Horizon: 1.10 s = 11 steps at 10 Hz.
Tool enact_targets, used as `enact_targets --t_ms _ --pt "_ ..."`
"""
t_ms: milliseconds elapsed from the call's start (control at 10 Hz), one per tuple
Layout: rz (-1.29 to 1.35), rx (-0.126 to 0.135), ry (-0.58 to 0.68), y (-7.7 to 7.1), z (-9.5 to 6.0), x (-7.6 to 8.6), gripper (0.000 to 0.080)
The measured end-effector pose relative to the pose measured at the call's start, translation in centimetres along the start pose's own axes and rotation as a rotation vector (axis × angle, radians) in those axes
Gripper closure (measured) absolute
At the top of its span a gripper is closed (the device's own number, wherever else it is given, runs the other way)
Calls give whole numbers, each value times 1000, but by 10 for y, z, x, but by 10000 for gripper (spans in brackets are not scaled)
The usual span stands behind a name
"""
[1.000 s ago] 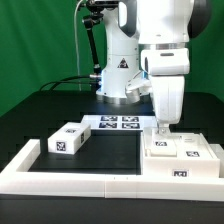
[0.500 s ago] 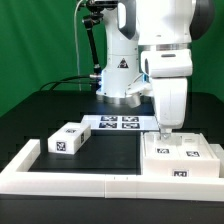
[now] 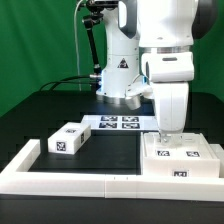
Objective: Assemble cabinet
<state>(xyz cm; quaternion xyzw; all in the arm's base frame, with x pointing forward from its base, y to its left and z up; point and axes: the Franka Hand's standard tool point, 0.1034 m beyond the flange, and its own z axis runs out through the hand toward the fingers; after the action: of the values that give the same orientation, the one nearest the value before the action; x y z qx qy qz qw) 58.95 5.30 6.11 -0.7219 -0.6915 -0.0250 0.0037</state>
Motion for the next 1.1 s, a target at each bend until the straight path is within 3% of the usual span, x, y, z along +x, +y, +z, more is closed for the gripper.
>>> enact_targets --t_ms 100,200,400,500,600,800,1100 --pt "7 -8 0 0 -2 -1 480" --pt "24 -9 -3 -3 -4 -3 480" --pt "118 -41 -6 -12 -16 -12 160" --pt "139 -51 -9 -20 -22 -14 160" --pt "240 -54 -13 -31 -29 -12 36" --pt "369 -74 -7 -53 -35 -3 11" --pt "405 -66 -7 -57 -32 1 2"
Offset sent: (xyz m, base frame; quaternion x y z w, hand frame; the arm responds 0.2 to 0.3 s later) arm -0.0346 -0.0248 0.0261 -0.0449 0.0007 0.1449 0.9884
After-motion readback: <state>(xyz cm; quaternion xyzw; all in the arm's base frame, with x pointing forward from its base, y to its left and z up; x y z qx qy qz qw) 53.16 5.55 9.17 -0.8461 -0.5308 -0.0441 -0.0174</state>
